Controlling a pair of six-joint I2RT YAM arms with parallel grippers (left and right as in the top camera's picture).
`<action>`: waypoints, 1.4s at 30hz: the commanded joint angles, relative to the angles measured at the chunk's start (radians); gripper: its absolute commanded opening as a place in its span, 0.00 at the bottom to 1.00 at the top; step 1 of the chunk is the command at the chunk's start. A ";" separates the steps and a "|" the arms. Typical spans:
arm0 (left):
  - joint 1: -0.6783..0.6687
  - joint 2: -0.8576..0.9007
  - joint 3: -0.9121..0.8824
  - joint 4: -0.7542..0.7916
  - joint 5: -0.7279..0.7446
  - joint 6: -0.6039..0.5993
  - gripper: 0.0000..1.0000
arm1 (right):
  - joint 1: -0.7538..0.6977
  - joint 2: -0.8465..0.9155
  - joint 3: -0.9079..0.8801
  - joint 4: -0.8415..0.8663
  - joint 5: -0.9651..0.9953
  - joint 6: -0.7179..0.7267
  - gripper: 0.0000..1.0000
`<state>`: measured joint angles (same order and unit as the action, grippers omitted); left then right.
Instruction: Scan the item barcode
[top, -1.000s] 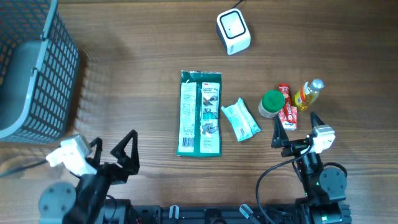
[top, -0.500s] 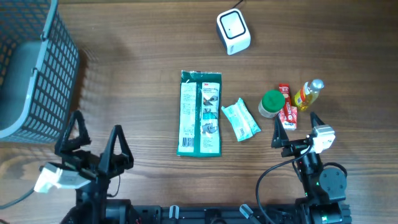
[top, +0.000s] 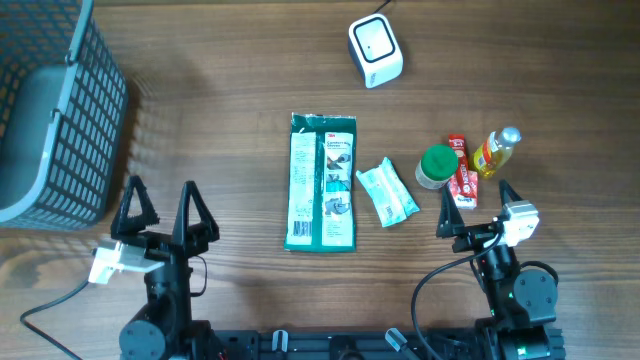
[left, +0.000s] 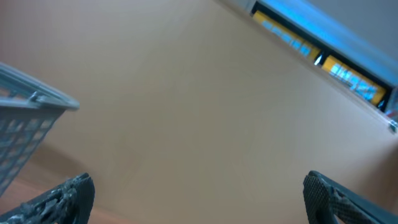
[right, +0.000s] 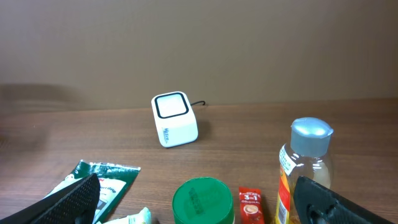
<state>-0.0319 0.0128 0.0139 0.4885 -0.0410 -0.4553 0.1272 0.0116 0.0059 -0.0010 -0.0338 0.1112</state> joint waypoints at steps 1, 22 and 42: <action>-0.004 -0.009 -0.008 -0.089 -0.033 0.003 1.00 | -0.005 -0.008 -0.001 0.003 -0.016 -0.006 1.00; 0.028 -0.009 -0.008 -0.561 0.006 0.244 1.00 | -0.005 -0.008 -0.001 0.003 -0.016 -0.006 1.00; 0.028 -0.010 -0.008 -0.564 0.082 0.341 1.00 | -0.005 -0.008 -0.001 0.003 -0.016 -0.006 1.00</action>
<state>-0.0101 0.0135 0.0063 -0.0673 0.0143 -0.1352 0.1268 0.0116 0.0059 -0.0010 -0.0338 0.1112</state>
